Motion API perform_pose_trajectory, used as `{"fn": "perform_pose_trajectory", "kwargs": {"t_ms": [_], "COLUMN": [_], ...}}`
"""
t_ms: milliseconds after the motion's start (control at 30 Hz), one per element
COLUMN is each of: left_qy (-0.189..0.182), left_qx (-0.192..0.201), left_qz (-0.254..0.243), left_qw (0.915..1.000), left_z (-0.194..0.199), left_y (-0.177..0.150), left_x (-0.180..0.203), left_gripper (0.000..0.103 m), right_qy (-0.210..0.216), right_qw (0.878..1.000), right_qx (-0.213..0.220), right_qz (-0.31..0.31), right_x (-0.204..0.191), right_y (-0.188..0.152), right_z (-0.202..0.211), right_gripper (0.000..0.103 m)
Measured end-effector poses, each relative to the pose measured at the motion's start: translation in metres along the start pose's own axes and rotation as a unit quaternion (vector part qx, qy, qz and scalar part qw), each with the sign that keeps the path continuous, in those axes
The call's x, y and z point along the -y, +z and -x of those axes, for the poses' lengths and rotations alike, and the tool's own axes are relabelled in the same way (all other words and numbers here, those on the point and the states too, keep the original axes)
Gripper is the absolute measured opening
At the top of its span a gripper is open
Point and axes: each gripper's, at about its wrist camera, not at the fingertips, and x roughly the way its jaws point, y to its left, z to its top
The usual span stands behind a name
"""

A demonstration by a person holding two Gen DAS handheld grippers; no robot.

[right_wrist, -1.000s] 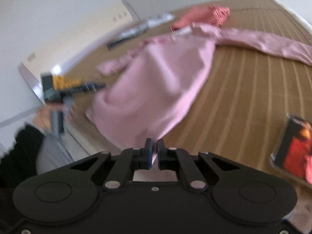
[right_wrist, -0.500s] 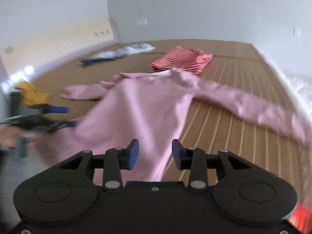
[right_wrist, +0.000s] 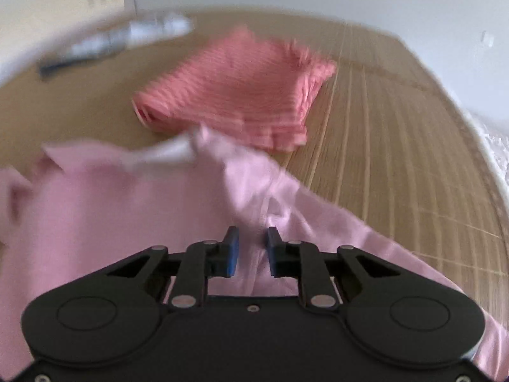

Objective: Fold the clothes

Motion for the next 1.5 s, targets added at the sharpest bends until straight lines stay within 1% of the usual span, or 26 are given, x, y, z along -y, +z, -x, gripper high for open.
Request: {"fn": "perform_pose_trajectory", "kwargs": {"t_ms": [100,200,267,333,433,467,500,567,600,633,667,733,800,900,1000,1100,1200,1267,1333,1400,1467,1500], "left_qy": [-0.002,-0.004,-0.007,-0.009,-0.008,-0.008,-0.006,-0.001,0.002,0.004,0.006,0.01,0.013,0.017,0.022,0.025,0.031,0.036,0.048,0.066,0.079,0.085], "left_qx": [-0.005,-0.011,-0.012,-0.012,-0.01,-0.01,-0.008,-0.003,0.001,0.004,0.007,0.009,0.01,0.007,0.002,0.006,0.019,0.033,0.051,0.067,0.081,0.088], "left_qz": [0.006,0.009,0.012,0.011,0.013,0.014,0.015,0.014,0.013,0.014,0.014,0.019,0.025,0.028,0.027,0.034,0.054,0.07,0.088,0.102,0.113,0.118], "left_qw": [1.0,0.9999,0.9998,0.9998,0.9998,0.9998,0.9998,0.9999,0.9999,0.9999,0.9999,0.9997,0.9995,0.9994,0.9994,0.9991,0.9979,0.9963,0.9937,0.9903,0.9871,0.9855], "left_z": [-0.001,-0.002,-0.002,-0.001,0.001,0.002,0.003,0.005,0.006,0.006,0.007,0.007,0.007,0.007,0.006,0.007,0.011,0.015,0.02,0.023,0.026,0.027], "left_y": [0.0,-0.001,-0.001,-0.003,-0.003,-0.003,-0.003,-0.003,-0.002,-0.002,-0.001,0.0,0.001,0.001,0.0,-0.001,0.0,0.001,0.001,0.002,0.004,0.004], "left_x": [-0.002,-0.004,-0.005,-0.005,-0.006,-0.006,-0.007,-0.006,-0.006,-0.006,-0.005,-0.006,-0.008,-0.009,-0.009,-0.011,-0.017,-0.021,-0.026,-0.03,-0.034,-0.035], "left_gripper": [0.097,0.097,0.097,0.097,0.097,0.097,0.097,0.097,0.097,0.097,0.097,0.097,0.097,0.097,0.097,0.097,0.097,0.097,0.097,0.097,0.097,0.097], "right_qy": [-0.05,-0.065,-0.08,-0.089,-0.098,-0.097,-0.086,-0.043,-0.026,-0.02,-0.019,0.0,0.02,0.038,0.032,0.028,0.018,0.022,0.025,0.02,0.008,0.013], "right_qw": [0.999,0.998,0.996,0.996,0.995,0.995,0.996,0.997,0.998,0.998,0.998,0.997,0.996,0.996,0.996,0.998,0.996,0.995,0.995,0.995,0.996,0.995], "right_qx": [0.004,0.006,0.012,0.015,0.027,0.03,0.031,0.055,0.06,0.062,0.062,0.061,0.055,0.035,0.025,0.004,-0.019,-0.024,-0.026,-0.018,0.014,0.036], "right_qz": [0.01,-0.02,-0.022,-0.026,-0.005,0.0,-0.007,-0.025,-0.023,-0.018,-0.004,0.043,0.069,0.073,0.079,0.06,0.089,0.093,0.09,0.093,0.093,0.09], "right_x": [0.008,0.026,0.033,0.036,0.029,0.027,0.028,0.029,0.027,0.022,0.013,-0.008,-0.027,-0.049,-0.064,-0.06,-0.061,-0.061,-0.06,-0.063,-0.069,-0.073], "right_y": [0.009,0.016,0.019,0.021,0.019,0.017,0.013,-0.007,-0.018,-0.034,-0.052,-0.093,-0.131,-0.183,-0.21,-0.221,-0.228,-0.23,-0.23,-0.228,-0.224,-0.222], "right_z": [-0.015,-0.026,-0.032,-0.035,-0.03,-0.024,-0.012,0.025,0.042,0.061,0.08,0.115,0.141,0.166,0.175,0.185,0.193,0.194,0.194,0.196,0.204,0.208], "right_gripper": [0.017,0.018,0.019,0.021,0.027,0.032,0.034,0.035,0.035,0.035,0.037,0.038,0.038,0.038,0.038,0.037,0.036,0.037,0.039,0.04,0.042,0.05]}}
